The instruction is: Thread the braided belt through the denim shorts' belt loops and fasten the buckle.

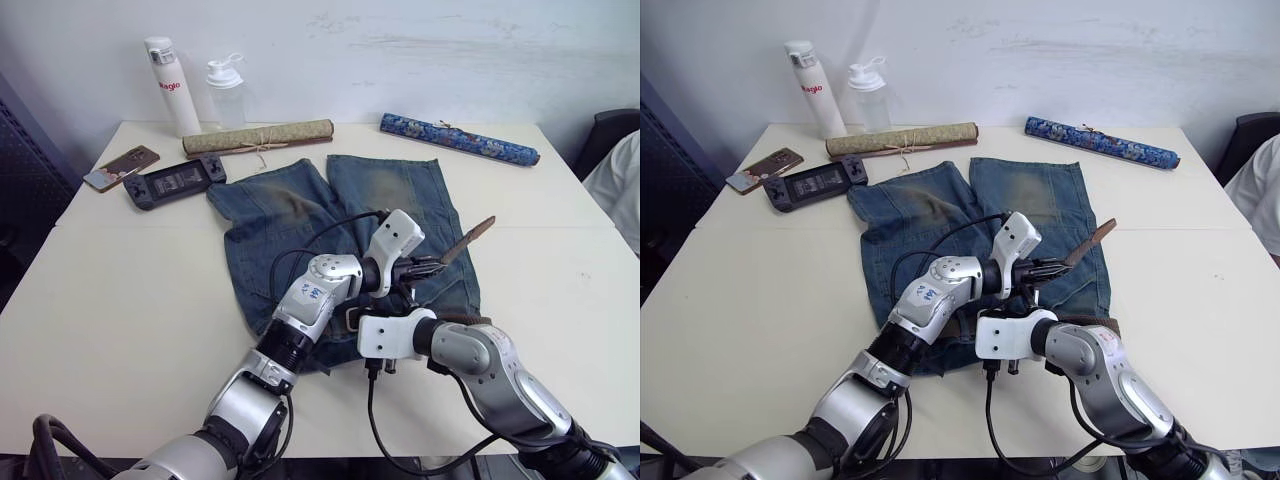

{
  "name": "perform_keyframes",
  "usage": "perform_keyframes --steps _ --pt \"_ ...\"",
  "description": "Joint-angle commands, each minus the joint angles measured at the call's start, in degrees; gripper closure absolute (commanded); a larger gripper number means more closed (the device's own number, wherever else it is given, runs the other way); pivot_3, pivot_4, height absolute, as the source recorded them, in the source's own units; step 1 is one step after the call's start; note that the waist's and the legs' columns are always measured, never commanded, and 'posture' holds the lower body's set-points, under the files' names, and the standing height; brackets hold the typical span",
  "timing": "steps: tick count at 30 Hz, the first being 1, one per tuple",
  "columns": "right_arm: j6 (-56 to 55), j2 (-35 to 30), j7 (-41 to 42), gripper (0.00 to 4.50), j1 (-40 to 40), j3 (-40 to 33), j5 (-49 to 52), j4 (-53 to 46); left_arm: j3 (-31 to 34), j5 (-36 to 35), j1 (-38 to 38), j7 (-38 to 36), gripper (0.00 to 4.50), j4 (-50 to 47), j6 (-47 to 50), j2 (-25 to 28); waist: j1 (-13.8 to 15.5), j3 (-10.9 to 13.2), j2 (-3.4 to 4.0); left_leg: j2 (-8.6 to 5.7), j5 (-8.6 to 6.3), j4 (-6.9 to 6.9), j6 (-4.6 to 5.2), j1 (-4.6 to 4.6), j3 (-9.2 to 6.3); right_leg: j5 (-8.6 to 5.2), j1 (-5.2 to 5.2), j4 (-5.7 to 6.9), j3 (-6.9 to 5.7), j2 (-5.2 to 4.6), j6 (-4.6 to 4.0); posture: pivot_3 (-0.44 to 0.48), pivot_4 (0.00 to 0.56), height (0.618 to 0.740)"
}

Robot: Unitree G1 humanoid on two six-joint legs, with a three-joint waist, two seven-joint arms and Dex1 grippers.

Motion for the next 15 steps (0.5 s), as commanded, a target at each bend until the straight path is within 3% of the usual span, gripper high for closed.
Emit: perform_keyframes --steps 1,9,15 --pt "-0.24 0.71 7.68 4.47 7.52 11.29 2.83 10.67 -1.56 -3.36 -4.88 -0.85 4.50 -7.65 -3.46 -7.67 0.00 0.00 -0.01 0.00 -0.01 0.00 0.00 0.00 0.00 0.00 0.00 -0.01 0.00 0.00 0.00 0.000 0.150 0.717" --pt "0.70 4.37 0.92 4.47 9.82 3.50 4.37 10.01 4.72 -4.25 5.45 0.60 4.50 -22.66 2.19 3.34 -0.24 0.07 0.07 0.03 0.01 -0.17 -0.04 -0.02 -0.01 0.00 -0.04 -0.10 0.01 0.00 0.00 0.000 0.150 0.717" --pt "8.04 7.41 0.57 4.47 8.82 -0.12 5.96 0.07 6.62 -1.71 14.63 2.45 4.50 -31.41 5.25 12.74 -0.38 0.28 0.06 -0.01 0.13 -0.58 -0.12 -0.04 0.05 0.00 -0.23 -0.15 0.05 0.01 0.00 0.000 0.150 0.717"
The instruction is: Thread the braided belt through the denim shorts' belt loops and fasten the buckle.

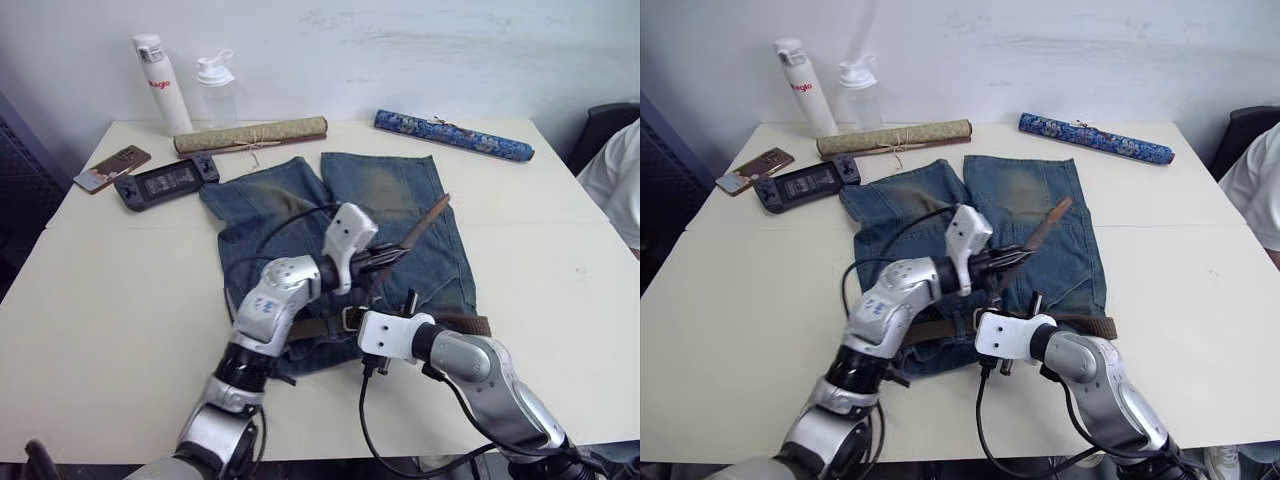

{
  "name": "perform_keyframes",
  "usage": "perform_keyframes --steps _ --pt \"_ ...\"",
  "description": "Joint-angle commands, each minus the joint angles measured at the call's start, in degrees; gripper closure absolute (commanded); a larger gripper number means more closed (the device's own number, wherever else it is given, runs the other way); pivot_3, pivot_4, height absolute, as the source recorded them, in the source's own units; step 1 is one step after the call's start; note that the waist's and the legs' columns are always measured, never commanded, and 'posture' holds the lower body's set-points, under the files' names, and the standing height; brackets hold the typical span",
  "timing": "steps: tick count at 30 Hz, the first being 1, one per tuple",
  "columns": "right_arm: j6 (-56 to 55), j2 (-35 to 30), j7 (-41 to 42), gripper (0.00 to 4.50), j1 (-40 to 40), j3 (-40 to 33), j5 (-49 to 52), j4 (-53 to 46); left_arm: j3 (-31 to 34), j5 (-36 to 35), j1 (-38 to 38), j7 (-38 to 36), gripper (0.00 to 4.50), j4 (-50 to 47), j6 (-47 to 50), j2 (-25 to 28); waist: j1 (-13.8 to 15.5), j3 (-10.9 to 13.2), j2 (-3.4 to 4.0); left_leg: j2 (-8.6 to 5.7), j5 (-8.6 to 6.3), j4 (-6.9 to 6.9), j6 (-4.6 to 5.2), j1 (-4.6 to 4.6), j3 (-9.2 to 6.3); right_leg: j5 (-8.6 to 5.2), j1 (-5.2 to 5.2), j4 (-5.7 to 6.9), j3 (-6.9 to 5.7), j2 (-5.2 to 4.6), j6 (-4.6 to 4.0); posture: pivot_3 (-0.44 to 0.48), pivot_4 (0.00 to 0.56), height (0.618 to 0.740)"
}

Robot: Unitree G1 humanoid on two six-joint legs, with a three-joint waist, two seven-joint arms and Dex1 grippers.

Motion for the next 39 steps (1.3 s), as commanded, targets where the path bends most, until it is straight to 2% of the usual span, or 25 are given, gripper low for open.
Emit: perform_keyframes --steps 1,4,6,8,14,20,25,28,31,34,39 --pt "9.12 1.72 4.45 4.47 2.42 2.91 3.63 -1.82 -0.13 0.64 3.50 0.74 4.50 -9.08 0.23 4.37 0.01 0.13 0.00 0.00 0.03 -0.06 0.00 0.00 0.00 0.00 -0.03 -0.01 0.00 0.00 -0.01 0.000 0.150 0.717" --pt "16.21 4.10 4.54 4.47 -1.29 -0.17 6.13 -7.96 -1.92 2.89 9.00 0.25 4.50 -14.01 0.65 10.42 -0.26 0.32 0.06 0.00 0.09 -0.31 0.01 -0.05 0.05 -0.05 -0.15 -0.10 0.01 0.01 -0.08 0.000 0.150 0.717" --pt "19.10 4.73 4.69 4.47 -2.80 -1.35 7.23 -9.95 -2.46 3.21 10.74 0.25 4.50 -15.61 0.66 12.27 -0.89 0.62 0.23 0.01 0.19 -0.41 -0.18 -0.20 0.07 -0.08 -0.34 -0.12 0.00 0.05 -0.12 0.000 0.150 0.717" --pt "23.47 5.47 4.88 4.47 -4.45 -4.52 9.66 -13.24 -2.79 3.35 13.31 0.15 4.50 -18.43 0.73 14.67 -0.93 0.84 0.19 -0.05 0.50 -0.32 -0.34 -1.00 0.06 -0.08 -1.13 0.06 -0.05 0.07 -0.12 0.000 0.150 0.717" --pt "32.50 4.99 5.61 4.47 -6.90 -11.05 16.06 -20.61 -0.94 3.19 16.20 1.59 4.50 -22.58 -0.79 16.80 -0.88 1.56 0.26 -0.17 0.79 -0.11 -0.17 -1.68 0.04 -0.02 -1.74 0.34 -0.08 -0.02 -0.03 0.000 0.150 0.717" --pt "36.77 4.60 2.64 4.47 -7.95 -15.50 20.12 -23.82 -0.84 5.75 16.73 1.49 4.50 -24.20 -5.10 20.90 -1.01 1.57 0.26 -0.19 0.81 -0.18 -0.16 -1.68 0.04 -0.02 -1.81 0.39 -0.08 -0.03 -0.03 0.000 0.150 0.717" --pt "37.45 2.11 0.68 4.47 -6.34 -15.31 22.45 -26.36 -2.12 7.16 18.50 -0.07 4.50 -24.76 -7.44 24.94 -1.15 1.57 0.27 -0.18 0.83 -0.21 -0.19 -1.69 0.19 -0.02 -1.92 0.41 0.03 0.00 -0.03 0.000 0.150 0.717" --pt "36.01 -0.02 -0.48 3.62 -4.30 -14.25 23.20 -27.72 -2.91 8.17 18.83 -0.32 4.50 -24.52 -8.30 26.26 -1.09 1.57 0.27 -0.18 0.84 -0.20 -0.18 -1.69 0.23 -0.02 -1.95 0.43 0.07 0.01 -0.03 0.000 0.150 0.717" --pt "30.49 -4.58 -0.85 2.28 0.89 -12.65 22.36 -29.84 -2.86 7.90 19.22 -0.31 4.50 -24.46 -7.79 26.49 -0.93 1.57 0.26 -0.20 0.84 -0.18 -0.15 -1.69 0.24 -0.01 -1.94 0.45 0.09 -0.01 -0.02 0.000 0.150 0.717" --pt "23.95 -8.40 -2.53 2.28 5.44 -9.61 20.04 -29.91 -2.40 7.53 19.45 -0.40 4.50 -24.43 -7.95 26.44 -0.93 1.59 0.23 -0.22 0.84 -0.18 -0.13 -1.69 0.27 -0.01 -1.95 0.44 0.11 -0.01 -0.01 0.000 0.150 0.717" --pt "15.29 -11.16 -8.88 2.28 7.94 -4.87 11.73 -25.12 -1.50 6.48 19.45 -0.53 4.50 -24.32 -7.29 26.33 -1.05 1.60 0.21 -0.18 0.89 -0.16 -0.21 -1.63 0.34 -0.01 -2.02 0.59 0.15 0.05 0.00 0.000 0.150 0.717"
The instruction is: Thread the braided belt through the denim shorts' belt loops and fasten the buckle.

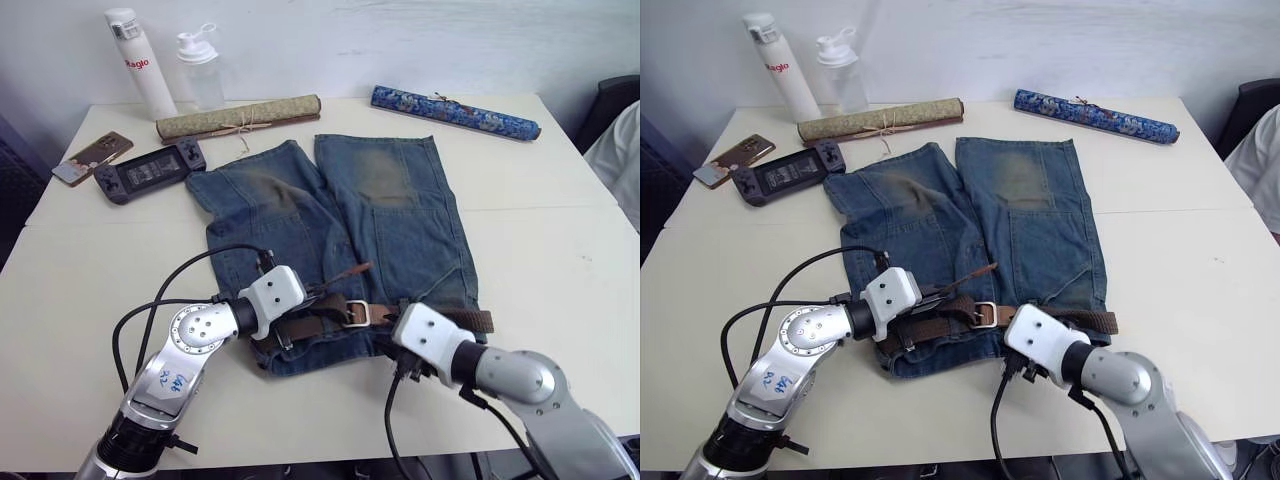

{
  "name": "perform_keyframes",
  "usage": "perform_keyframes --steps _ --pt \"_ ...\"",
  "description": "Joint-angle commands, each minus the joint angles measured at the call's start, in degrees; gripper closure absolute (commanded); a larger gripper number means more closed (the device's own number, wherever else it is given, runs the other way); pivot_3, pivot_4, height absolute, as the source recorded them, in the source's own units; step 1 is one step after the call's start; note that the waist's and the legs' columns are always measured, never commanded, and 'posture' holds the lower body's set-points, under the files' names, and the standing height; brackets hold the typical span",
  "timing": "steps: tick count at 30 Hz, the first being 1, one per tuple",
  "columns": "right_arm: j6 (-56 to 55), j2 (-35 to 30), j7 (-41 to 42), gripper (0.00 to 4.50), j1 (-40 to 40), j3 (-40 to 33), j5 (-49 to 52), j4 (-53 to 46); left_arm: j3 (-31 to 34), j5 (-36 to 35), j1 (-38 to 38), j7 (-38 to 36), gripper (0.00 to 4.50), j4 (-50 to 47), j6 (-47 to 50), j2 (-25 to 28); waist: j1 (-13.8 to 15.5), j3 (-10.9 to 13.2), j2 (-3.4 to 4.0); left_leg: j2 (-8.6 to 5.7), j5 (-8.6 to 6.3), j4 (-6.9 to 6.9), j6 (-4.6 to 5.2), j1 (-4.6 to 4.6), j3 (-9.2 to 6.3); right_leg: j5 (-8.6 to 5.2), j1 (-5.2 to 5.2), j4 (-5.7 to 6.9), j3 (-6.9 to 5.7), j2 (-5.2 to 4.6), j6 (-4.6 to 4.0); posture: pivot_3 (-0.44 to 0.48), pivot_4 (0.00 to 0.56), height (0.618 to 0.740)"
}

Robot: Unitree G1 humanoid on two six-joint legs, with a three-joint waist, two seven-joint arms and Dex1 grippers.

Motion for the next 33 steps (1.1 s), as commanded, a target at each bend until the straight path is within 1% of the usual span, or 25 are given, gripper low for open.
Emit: perform_keyframes --steps 1,3,7,9,15,17,19,22,31,33 --pt "-6.53 -1.42 -4.23 2.28 0.74 2.16 -6.02 -2.80 1.34 -1.14 0.39 -0.33 4.50 -1.61 -0.13 0.17 0.12 0.02 -0.03 0.00 0.01 0.00 -0.01 0.00 -0.01 0.00 0.00 -0.01 0.00 0.00 0.00 0.000 0.150 0.717" --pt "-9.06 -1.68 -5.98 2.28 0.75 3.68 -9.14 -0.72 1.59 -1.52 0.33 -0.35 4.50 -1.62 0.27 0.09 0.15 0.02 -0.04 0.00 0.01 0.05 -0.02 -0.01 0.00 0.00 0.01 0.00 0.01 0.00 0.00 0.000 0.150 0.717" --pt "-11.60 -1.38 -6.30 2.28 2.62 5.55 -10.90 0.13 3.38 -3.62 -0.09 0.52 4.50 -1.55 2.97 -1.15 0.29 0.02 -0.04 0.00 0.01 0.15 -0.02 -0.02 0.00 0.00 0.02 0.06 0.01 0.00 0.00 0.000 0.150 0.717" --pt "-12.41 -1.35 -6.46 2.28 3.28 5.22 -11.58 0.24 5.07 -5.45 -0.76 0.76 4.50 -0.98 4.88 -1.89 0.28 0.03 -0.05 0.00 0.01 0.19 -0.02 -0.02 0.01 0.00 0.02 0.11 0.02 0.00 0.00 0.000 0.150 0.717" --pt "-13.63 -0.47 -6.99 2.28 4.67 3.15 -12.42 0.30 10.97 -13.95 -5.48 1.18 4.50 -1.78 11.94 -5.11 0.50 0.04 -0.07 0.01 0.01 0.42 -0.02 -0.03 -0.03 0.00 0.02 0.32 0.02 0.01 0.01 0.000 0.150 0.717" --pt "-14.61 -0.45 -7.38 2.28 4.81 3.38 -13.63 0.74 12.45 -17.41 -7.03 1.49 4.50 -2.91 14.99 -6.28 0.60 0.04 -0.07 0.02 0.00 0.52 -0.01 -0.04 -0.03 0.00 0.04 0.35 0.02 0.02 0.00 0.000 0.150 0.717" --pt "-15.57 -0.12 -8.08 2.28 4.76 4.27 -15.27 1.69 12.94 -19.35 -7.63 1.75 4.50 -3.61 16.36 -6.84 0.64 0.04 -0.07 0.02 -0.01 0.59 0.00 -0.04 -0.02 -0.01 0.04 0.38 0.04 0.02 0.01 0.000 0.150 0.717" --pt "-16.69 0.92 -9.16 2.28 4.91 5.58 -17.99 3.33 13.31 -20.53 -8.15 3.09 4.50 -3.68 17.60 -7.24 0.75 0.04 -0.07 0.04 -0.01 0.67 0.00 -0.05 -0.02 -0.01 0.04 0.43 0.06 0.08 0.01 0.000 0.150 0.717" --pt "-17.42 5.44 -10.32 2.28 3.23 7.09 -24.19 7.46 12.47 -21.15 -7.81 4.45 4.50 -3.57 17.84 -6.35 1.09 0.03 -0.08 0.04 -0.01 0.82 -0.01 -0.05 0.01 -0.01 0.03 0.59 0.12 0.13 0.01 0.000 0.150 0.717" --pt "-17.30 6.88 -10.10 2.28 2.65 6.98 -24.52 7.89 11.11 -19.77 -7.12 3.71 4.50 -3.72 16.71 -4.89 1.23 0.03 -0.07 0.03 -0.01 0.83 -0.01 -0.05 0.01 -0.01 0.03 0.61 0.12 0.19 0.01 0.000 0.150 0.717"
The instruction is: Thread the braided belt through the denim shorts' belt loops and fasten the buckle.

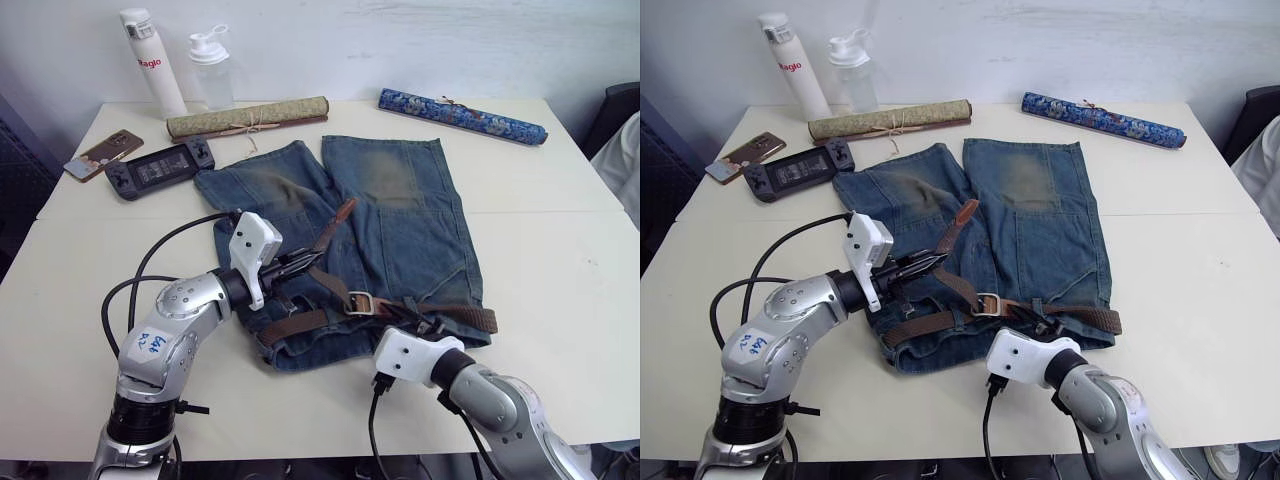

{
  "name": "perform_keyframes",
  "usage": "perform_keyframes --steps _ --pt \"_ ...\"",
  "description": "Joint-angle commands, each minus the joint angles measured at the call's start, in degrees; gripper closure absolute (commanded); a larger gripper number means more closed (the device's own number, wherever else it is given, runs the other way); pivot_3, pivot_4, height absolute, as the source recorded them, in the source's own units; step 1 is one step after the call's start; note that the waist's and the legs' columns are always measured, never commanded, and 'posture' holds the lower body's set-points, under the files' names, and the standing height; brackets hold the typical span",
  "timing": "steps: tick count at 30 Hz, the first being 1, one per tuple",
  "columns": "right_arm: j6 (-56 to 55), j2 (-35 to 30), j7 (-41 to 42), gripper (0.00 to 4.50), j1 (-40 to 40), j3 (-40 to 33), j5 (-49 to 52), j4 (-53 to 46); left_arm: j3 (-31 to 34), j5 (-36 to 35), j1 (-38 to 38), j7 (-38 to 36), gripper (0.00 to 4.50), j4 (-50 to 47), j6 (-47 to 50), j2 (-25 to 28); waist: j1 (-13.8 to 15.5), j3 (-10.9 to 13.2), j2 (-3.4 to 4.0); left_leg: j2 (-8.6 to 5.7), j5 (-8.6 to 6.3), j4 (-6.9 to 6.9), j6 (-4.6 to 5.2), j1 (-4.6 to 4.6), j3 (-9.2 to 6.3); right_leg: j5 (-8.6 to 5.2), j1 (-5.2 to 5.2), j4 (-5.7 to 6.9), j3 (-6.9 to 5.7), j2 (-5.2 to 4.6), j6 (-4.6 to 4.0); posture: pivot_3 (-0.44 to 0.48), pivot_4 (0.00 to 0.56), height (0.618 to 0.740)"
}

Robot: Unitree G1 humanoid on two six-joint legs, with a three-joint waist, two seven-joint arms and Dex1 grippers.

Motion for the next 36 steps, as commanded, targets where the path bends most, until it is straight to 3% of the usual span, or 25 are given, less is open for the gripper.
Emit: perform_keyframes --steps 1,3,4,9,14,23,31,36 --pt "-0.40 2.18 -0.35 2.28 -0.81 0.05 -1.26 -0.54 -1.51 1.48 0.57 -0.66 4.50 -2.87 -1.93 2.90 0.06 0.00 0.00 0.01 0.00 0.00 0.00 0.00 0.00 0.00 0.00 0.01 0.01 0.01 0.00 0.000 0.150 0.717" --pt "-0.23 3.05 0.08 2.28 -0.75 -0.02 -1.48 -0.47 -2.57 2.54 0.84 -0.72 4.50 -2.69 -2.64 4.25 0.07 0.00 0.00 0.01 0.00 -0.01 -0.01 0.00 0.03 -0.01 -0.03 0.03 0.02 0.02 -0.01 0.000 0.150 0.717" --pt "-0.23 3.49 0.22 2.51 -0.74 -0.11 -1.44 -0.57 -3.79 4.17 1.22 -1.16 4.50 -2.47 -3.90 5.66 0.09 0.00 0.00 0.01 0.00 -0.01 -0.01 0.00 0.03 -0.01 -0.03 0.03 0.03 0.03 -0.01 0.000 0.150 0.717" --pt "-0.16 4.85 0.50 4.35 -0.69 -0.97 -1.66 -0.96 -7.93 9.92 2.25 -2.05 4.50 -1.16 -8.48 9.97 0.19 0.00 0.00 0.01 -0.01 0.00 -0.01 0.01 0.07 -0.01 -0.06 0.06 0.04 0.07 -0.02 0.000 0.150 0.717" --pt "-0.64 4.78 1.12 4.38 -3.10 -1.41 -3.28 -0.90 -12.32 15.69 1.59 -4.10 4.50 0.26 -11.91 14.08 0.14 0.00 0.00 0.01 -0.01 0.00 -0.01 0.01 0.11 -0.01 -0.08 0.08 0.05 0.10 -0.03 0.000 0.150 0.717" --pt "-1.79 4.38 3.78 4.38 -9.61 0.81 -8.82 1.72 -13.79 18.47 2.23 -7.29 4.50 1.00 -13.37 16.58 0.09 0.00 0.00 0.04 -0.01 0.02 -0.02 0.01 0.15 -0.03 -0.12 0.13 0.05 0.21 -0.05 0.000 0.150 0.717" --pt "-2.07 5.15 4.57 4.38 -9.56 0.18 -9.71 2.48 -13.77 20.77 2.70 -8.66 4.50 1.32 -13.37 18.42 0.08 0.00 0.00 0.05 -0.02 0.07 0.00 0.01 0.16 -0.03 -0.12 0.20 0.05 0.22 -0.05 0.000 0.150 0.717" --pt "-2.65 5.36 5.25 4.38 -9.47 -0.07 -9.97 2.78 -14.69 25.74 1.08 -8.52 4.50 2.12 -15.07 21.16 0.08 0.00 0.00 0.06 -0.02 0.06 0.00 0.01 0.17 -0.03 -0.13 0.21 0.04 0.26 -0.05 0.000 0.150 0.717"
